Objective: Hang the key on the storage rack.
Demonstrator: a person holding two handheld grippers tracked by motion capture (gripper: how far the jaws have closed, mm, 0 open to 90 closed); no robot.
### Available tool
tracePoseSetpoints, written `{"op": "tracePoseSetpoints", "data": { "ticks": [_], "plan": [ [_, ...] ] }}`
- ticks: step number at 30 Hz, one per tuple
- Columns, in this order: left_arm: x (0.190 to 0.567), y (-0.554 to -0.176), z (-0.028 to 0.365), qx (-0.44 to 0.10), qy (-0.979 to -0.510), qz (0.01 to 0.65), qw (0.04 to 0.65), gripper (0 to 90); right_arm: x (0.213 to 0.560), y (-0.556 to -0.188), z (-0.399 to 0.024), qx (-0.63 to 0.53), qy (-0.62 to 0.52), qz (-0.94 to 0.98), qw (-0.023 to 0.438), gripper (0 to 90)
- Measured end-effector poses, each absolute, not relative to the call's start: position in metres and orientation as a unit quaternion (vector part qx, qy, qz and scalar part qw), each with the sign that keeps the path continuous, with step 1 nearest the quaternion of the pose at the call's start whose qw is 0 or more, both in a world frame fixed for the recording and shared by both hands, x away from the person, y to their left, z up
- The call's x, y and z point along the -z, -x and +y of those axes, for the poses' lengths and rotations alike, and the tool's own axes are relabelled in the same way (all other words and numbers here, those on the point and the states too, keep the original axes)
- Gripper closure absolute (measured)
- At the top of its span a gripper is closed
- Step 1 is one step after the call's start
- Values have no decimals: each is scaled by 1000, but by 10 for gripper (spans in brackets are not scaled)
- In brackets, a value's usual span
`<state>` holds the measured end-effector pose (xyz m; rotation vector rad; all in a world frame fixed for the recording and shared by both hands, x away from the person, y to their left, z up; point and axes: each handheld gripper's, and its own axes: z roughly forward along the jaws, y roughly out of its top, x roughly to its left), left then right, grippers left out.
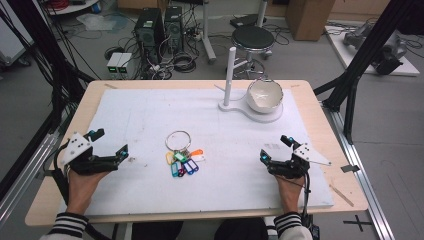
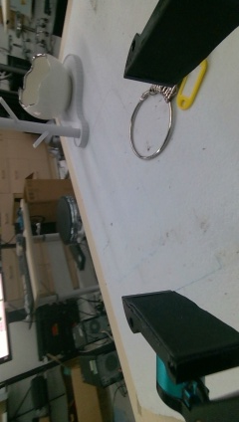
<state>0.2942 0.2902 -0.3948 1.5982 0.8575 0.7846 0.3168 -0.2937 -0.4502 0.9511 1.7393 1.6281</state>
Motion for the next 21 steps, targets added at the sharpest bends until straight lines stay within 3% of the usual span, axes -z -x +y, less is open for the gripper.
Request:
{"op": "tracePoseSetpoints", "data": {
  "ticks": [21],
  "plan": [
    [326, -376, 229, -240, -808, 351, 407, 17, 450, -316, -293, -607, -356, 652, 283, 11]
  ]
}}
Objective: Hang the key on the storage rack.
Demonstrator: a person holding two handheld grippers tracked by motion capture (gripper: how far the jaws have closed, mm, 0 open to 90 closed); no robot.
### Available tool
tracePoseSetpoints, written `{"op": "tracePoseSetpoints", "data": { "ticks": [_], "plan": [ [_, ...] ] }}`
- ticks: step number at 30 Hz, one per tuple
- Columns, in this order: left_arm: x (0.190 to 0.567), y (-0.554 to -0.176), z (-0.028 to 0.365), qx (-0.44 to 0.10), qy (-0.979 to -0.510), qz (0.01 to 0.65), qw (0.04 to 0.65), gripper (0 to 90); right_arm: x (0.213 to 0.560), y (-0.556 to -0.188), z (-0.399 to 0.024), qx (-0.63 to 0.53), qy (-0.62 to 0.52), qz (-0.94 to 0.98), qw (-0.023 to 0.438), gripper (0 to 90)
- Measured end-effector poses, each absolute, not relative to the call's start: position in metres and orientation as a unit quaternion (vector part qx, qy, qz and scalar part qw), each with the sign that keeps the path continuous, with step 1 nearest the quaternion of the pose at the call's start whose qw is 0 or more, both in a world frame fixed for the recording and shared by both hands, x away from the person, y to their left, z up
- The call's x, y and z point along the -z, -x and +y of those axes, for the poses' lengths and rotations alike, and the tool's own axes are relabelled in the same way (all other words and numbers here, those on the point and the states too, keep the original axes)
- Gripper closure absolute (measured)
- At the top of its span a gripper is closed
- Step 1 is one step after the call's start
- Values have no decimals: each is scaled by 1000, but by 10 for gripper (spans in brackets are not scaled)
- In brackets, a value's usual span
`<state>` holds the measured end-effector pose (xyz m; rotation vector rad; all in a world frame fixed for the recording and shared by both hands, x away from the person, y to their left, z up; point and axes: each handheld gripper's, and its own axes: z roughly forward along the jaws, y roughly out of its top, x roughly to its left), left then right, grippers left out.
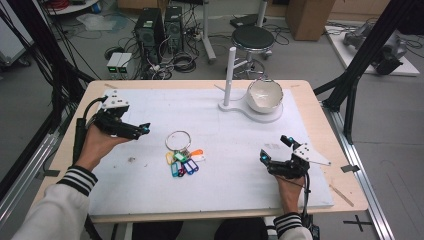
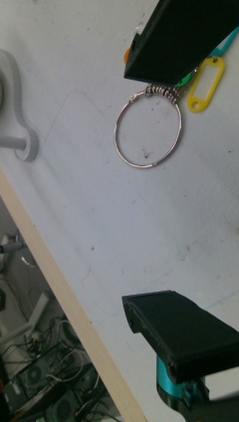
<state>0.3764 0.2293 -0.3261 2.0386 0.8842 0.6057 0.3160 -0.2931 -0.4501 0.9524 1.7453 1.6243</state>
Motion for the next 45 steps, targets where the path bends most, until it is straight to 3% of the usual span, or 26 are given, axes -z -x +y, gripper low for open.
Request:
{"op": "tracePoseSetpoints", "data": {
  "ticks": [18, 45],
  "plan": [
    [326, -429, 172, -181, -870, 355, 289, 18, 450, -316, -293, -606, -356, 652, 284, 11],
    [371, -469, 147, -107, -895, 395, 176, 54, 450, -316, -293, -606, -357, 652, 284, 11]
  ]
}}
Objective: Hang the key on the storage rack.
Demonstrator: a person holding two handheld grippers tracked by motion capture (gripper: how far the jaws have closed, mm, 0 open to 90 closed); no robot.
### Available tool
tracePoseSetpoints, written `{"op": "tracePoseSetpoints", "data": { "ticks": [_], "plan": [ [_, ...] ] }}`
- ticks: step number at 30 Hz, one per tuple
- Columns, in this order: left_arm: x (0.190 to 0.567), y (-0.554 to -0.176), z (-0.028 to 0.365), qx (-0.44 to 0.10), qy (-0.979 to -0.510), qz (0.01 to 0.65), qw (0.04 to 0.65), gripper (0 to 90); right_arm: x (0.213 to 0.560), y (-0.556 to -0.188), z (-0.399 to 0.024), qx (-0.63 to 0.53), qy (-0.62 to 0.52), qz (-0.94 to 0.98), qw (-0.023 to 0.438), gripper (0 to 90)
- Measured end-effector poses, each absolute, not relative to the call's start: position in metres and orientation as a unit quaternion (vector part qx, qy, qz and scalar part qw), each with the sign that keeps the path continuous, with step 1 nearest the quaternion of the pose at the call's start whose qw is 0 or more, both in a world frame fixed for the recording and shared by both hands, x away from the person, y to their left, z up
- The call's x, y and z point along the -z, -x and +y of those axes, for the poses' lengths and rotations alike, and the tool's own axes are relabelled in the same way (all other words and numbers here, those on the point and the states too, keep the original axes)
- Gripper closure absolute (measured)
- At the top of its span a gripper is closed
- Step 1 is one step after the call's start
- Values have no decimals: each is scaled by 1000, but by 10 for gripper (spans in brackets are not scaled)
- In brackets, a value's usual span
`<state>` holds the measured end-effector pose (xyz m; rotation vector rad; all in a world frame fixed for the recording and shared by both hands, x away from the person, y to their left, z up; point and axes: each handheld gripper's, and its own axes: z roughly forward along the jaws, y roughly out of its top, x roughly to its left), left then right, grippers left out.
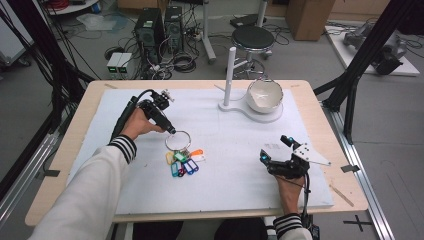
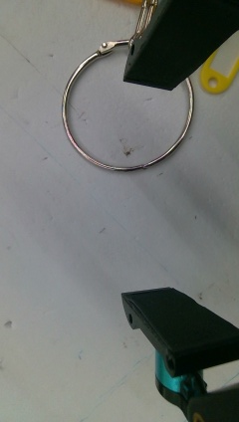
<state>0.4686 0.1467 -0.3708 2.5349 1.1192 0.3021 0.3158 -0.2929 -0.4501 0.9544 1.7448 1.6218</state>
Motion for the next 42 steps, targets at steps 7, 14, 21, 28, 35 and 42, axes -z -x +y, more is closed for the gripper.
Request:
{"op": "tracePoseSetpoints", "data": {
  "ticks": [7, 14, 21, 28, 35, 42],
  "plan": [
    [376, -472, 141, -93, -893, 413, 156, 96, 450, -316, -293, -606, -357, 652, 283, 11],
    [381, -474, 134, -82, -892, 424, 134, 174, 450, -316, -294, -607, -354, 652, 285, 11],
    [386, -474, 129, -60, -892, 432, 116, 290, 450, -316, -293, -607, -355, 652, 286, 11],
    [388, -475, 127, -52, -893, 436, 98, 392, 450, -316, -294, -607, -354, 652, 285, 11],
    [391, -475, 124, -49, -892, 441, 85, 490, 450, -316, -293, -606, -357, 652, 283, 11],
    [394, -476, 121, -44, -891, 446, 72, 548, 450, -316, -293, -607, -355, 652, 284, 11]
  ]
}}
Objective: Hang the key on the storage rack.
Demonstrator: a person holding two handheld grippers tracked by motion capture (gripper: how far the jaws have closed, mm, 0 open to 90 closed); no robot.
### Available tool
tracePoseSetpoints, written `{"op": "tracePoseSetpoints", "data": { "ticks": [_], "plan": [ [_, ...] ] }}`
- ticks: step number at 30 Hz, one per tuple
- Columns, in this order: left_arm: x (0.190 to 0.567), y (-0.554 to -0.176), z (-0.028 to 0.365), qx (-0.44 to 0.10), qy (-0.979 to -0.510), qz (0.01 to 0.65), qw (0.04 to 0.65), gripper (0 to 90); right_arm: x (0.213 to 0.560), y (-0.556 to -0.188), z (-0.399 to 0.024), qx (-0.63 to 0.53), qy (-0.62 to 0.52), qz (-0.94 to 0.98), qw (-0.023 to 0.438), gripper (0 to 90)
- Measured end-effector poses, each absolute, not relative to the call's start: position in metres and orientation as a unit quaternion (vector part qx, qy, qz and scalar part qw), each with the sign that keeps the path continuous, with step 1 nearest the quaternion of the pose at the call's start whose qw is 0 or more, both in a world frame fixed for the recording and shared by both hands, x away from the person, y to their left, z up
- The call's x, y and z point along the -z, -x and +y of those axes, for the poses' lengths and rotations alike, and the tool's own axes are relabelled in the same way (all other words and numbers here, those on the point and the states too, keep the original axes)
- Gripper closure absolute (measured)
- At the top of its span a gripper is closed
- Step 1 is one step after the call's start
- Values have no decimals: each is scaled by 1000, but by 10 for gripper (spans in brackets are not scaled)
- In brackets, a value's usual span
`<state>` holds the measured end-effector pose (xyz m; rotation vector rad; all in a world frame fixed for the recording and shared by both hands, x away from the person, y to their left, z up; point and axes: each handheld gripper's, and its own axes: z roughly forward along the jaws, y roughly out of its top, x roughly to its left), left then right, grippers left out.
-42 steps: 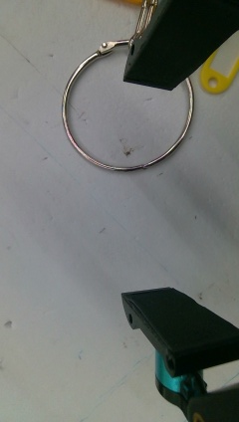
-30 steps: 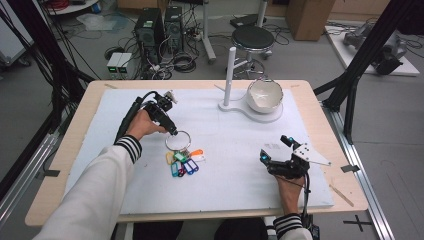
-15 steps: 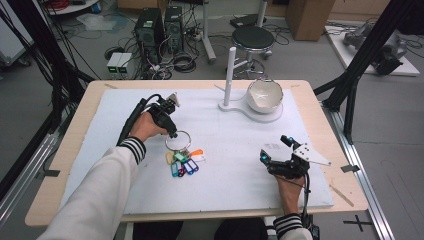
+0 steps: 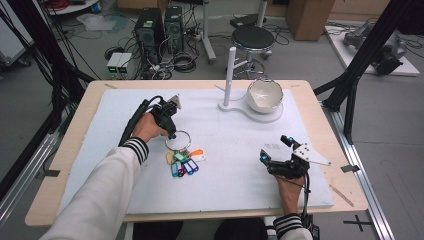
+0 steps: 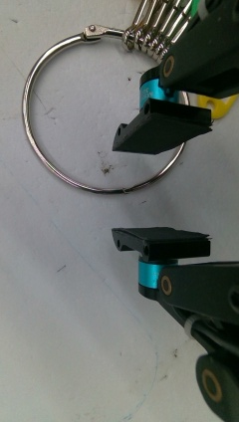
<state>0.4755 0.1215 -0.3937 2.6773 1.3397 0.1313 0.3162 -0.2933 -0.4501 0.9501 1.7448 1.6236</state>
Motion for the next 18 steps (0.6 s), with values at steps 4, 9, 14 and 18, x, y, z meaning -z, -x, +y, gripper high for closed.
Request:
{"op": "tracePoseSetpoints", "data": {
  "ticks": [4, 9, 14, 18],
  "plan": [
    [395, -477, 118, -41, -886, 458, 65, 584, 450, -316, -293, -607, -355, 651, 286, 11],
    [397, -478, 117, -35, -884, 463, 58, 620, 450, -316, -293, -607, -356, 652, 282, 11],
    [398, -479, 117, -32, -882, 467, 53, 666, 450, -316, -293, -607, -354, 652, 285, 11],
    [398, -479, 118, -30, -882, 466, 53, 698, 450, -316, -293, -607, -354, 652, 285, 11]
  ]
}}
